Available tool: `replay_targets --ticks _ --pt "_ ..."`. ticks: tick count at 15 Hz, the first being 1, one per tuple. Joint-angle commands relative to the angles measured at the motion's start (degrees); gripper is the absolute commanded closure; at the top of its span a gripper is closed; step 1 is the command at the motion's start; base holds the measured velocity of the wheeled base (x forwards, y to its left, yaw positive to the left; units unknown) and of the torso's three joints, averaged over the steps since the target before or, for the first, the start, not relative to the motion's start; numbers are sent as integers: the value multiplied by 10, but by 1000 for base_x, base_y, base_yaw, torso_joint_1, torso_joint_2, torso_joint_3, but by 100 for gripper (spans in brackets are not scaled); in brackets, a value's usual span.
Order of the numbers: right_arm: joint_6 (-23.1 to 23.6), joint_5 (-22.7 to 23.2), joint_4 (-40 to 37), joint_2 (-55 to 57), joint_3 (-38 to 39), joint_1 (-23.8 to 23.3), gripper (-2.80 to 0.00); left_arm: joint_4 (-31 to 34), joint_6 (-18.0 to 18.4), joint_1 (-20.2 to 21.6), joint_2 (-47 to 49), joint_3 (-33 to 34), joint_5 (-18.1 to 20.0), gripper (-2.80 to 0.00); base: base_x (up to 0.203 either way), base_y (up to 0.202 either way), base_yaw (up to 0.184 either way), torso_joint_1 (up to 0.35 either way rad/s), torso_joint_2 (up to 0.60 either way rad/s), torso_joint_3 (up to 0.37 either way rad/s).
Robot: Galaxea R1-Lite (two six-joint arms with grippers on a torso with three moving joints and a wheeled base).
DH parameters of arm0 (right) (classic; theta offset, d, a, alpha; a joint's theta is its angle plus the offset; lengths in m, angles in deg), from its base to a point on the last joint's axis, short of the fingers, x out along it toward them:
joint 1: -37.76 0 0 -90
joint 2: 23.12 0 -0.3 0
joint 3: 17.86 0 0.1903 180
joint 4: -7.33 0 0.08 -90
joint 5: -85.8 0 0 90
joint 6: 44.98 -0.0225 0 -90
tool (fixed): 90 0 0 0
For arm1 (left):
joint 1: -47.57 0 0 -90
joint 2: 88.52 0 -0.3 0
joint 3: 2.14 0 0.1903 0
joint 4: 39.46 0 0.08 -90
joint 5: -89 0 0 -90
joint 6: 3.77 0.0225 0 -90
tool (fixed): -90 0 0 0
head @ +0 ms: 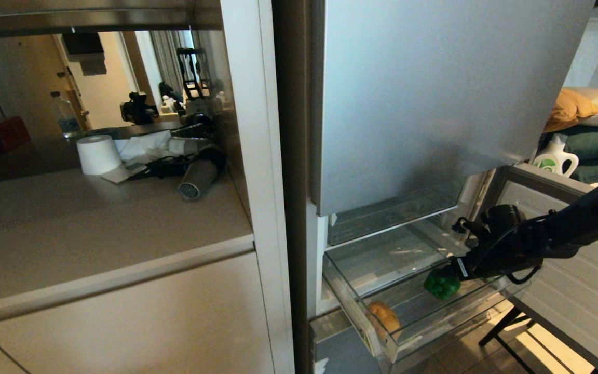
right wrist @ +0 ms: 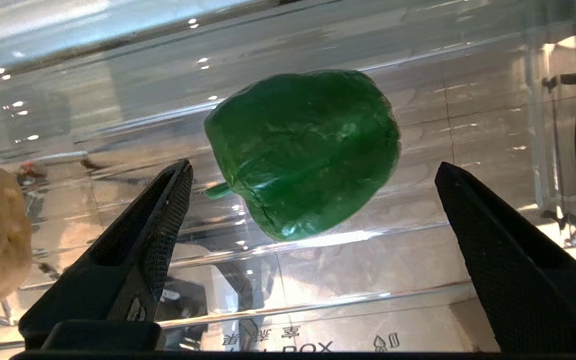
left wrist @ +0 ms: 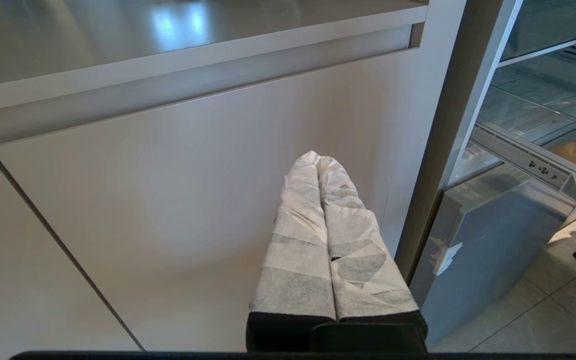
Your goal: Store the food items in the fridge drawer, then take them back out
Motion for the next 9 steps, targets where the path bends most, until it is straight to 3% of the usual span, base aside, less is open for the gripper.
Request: replay_targets --ticks 1,9 --pt "2 1 -7 12 -13 0 -280 0 0 0 0 6 0 0 0 0 0 0 0 0" --pt "29 -2 -98 5 -94 0 -280 0 0 0 0 6 0 0 0 0 0 0 0 0"
